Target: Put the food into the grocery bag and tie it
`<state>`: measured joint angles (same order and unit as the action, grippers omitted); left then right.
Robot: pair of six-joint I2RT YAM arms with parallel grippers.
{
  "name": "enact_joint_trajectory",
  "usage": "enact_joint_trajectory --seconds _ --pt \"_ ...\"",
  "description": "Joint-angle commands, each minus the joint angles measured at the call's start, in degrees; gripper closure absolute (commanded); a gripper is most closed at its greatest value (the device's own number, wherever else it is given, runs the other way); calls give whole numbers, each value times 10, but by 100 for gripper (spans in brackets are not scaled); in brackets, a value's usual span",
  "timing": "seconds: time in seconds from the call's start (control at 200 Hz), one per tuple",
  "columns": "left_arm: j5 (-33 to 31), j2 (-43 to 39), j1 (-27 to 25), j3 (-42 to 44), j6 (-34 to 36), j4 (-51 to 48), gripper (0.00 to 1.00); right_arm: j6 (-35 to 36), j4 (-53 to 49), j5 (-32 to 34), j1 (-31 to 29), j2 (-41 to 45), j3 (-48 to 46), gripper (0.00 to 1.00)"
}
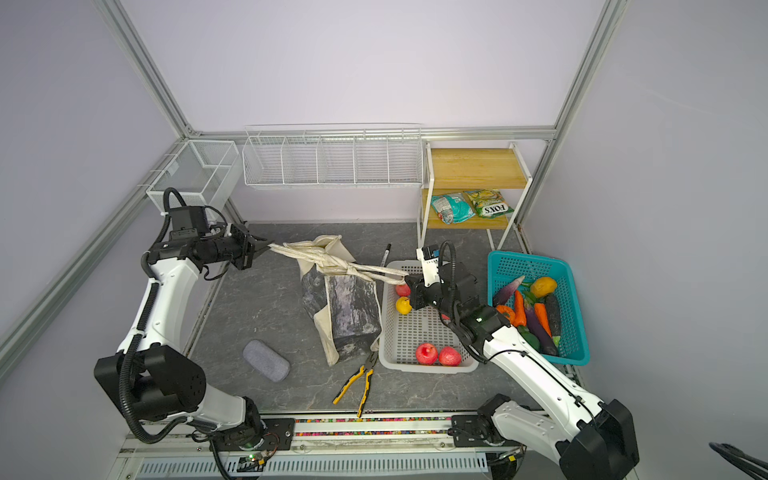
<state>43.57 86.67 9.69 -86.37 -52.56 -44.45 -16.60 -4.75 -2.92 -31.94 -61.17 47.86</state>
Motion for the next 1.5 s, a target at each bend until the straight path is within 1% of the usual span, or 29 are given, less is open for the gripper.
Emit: enact_joint_trajectory --seconds 0.0,0.08,0.09,0.1,0.205,0.285,0.35,0.405,0.54,0.615,0.74,0.795,0.925,1.0,1.115,1.205,1.265,1.355,1.44,1.495 --pt "-180 -14 62 -19 41 138 97 9 -65 143 36 13 -25 93" --pt "-172 -28 62 9 41 139 97 10 -47 142 21 9 -28 93" --pt "-172 -31 46 13 41 139 97 10 -45 142 19 9 -28 93" --pt "-171 -33 41 15 41 139 97 10 -43 141 17 9 -28 93" --pt "-165 -53 35 39 40 135 95 16 -27 134 9 3 -28 92" --pt "-159 -64 33 44 40 129 92 22 -17 124 6 -1 -28 90" --pt "-155 -71 30 48 38 127 86 25 -7 116 4 -3 -28 89" --pt "-152 -77 26 52 35 127 83 27 -1 106 2 -7 -27 87" --pt "-143 -91 12 76 17 139 68 36 16 85 -2 -16 -25 79" --pt "-143 -99 9 87 12 144 64 43 23 71 -4 -20 -23 75" --pt "-144 -108 7 92 10 142 54 56 32 48 -5 -24 -20 66" --pt "-147 -112 5 88 10 138 50 60 34 43 -6 -24 -17 63" --pt "-173 -121 0 60 21 110 41 67 37 46 -5 -21 -16 51" --pt "-202 -128 -9 34 37 85 37 74 38 54 -5 -19 -15 45" --pt "-266 -138 -27 -5 65 49 34 86 39 66 4 -12 -10 41" --pt "-339 -151 -38 -18 80 29 34 90 41 69 19 -7 -9 38" --pt "-393 -171 -44 0 88 37 34 93 44 75 30 -4 -10 38" --pt "-474 -207 -56 40 106 62 31 105 52 90 44 6 -17 34" --pt "-592 -242 -97 93 160 104 24 120 61 102 62 22 -29 29" --pt "-654 -261 -122 132 196 145 21 127 71 113 76 33 -41 23"
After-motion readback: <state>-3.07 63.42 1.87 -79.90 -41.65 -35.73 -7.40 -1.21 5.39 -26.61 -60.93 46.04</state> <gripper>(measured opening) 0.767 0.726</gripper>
